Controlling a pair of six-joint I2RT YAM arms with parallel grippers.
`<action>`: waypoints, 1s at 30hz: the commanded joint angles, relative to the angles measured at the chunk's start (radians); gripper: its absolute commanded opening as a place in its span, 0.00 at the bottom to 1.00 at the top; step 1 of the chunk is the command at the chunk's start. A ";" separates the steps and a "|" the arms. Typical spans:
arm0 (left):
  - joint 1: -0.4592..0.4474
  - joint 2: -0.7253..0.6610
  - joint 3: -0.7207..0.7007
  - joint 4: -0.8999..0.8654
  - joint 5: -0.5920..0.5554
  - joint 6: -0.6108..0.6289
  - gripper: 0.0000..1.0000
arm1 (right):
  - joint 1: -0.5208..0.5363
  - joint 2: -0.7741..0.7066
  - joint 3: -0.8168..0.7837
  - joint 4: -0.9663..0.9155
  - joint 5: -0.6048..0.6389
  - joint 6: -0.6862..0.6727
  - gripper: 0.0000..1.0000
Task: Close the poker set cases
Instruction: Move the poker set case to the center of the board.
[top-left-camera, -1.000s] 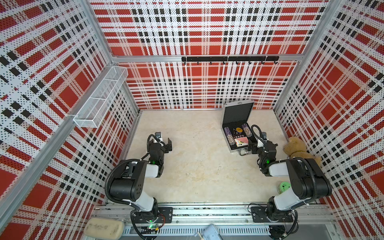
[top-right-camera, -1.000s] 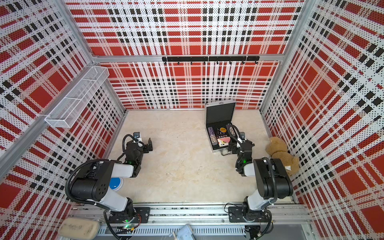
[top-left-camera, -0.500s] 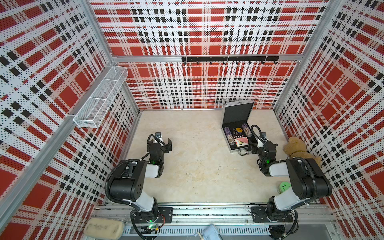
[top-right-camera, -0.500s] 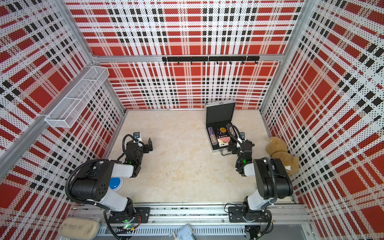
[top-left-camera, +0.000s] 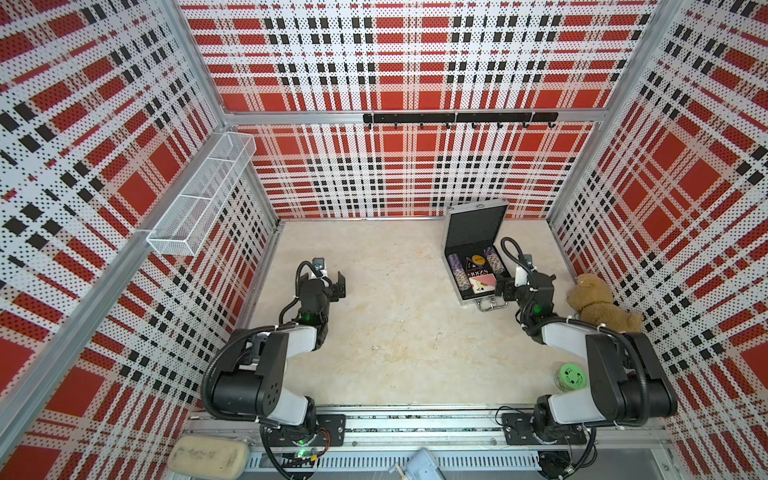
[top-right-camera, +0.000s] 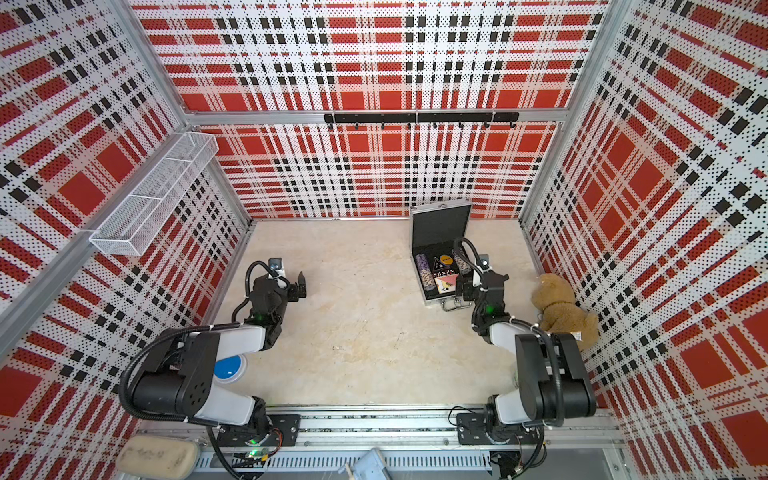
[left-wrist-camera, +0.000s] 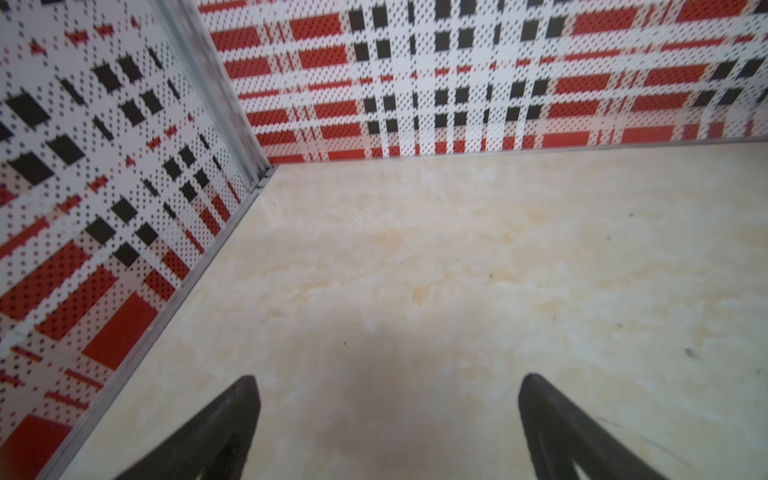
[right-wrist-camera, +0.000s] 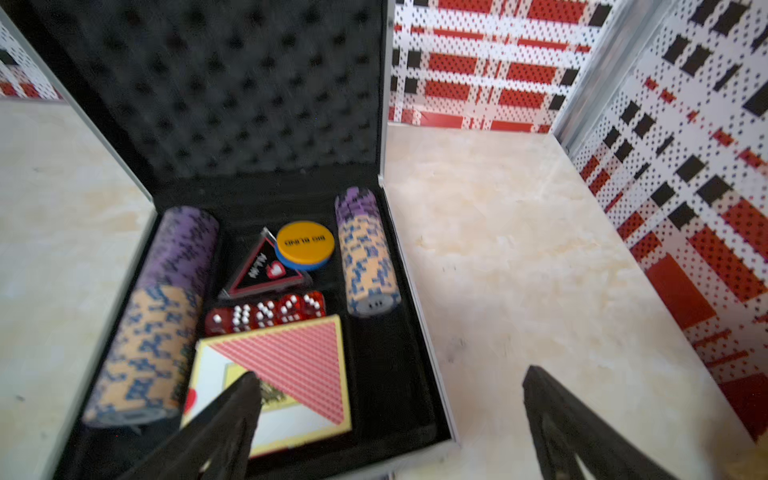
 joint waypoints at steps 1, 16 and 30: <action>-0.037 -0.067 0.095 -0.209 -0.016 0.023 0.99 | 0.056 -0.044 0.136 -0.356 -0.015 0.033 1.00; -0.151 0.046 0.372 -0.612 0.227 -0.236 0.99 | 0.360 0.194 0.427 -0.804 -0.029 0.283 0.76; -0.153 0.102 0.404 -0.641 0.277 -0.275 0.99 | 0.363 0.357 0.569 -0.867 -0.031 0.291 0.62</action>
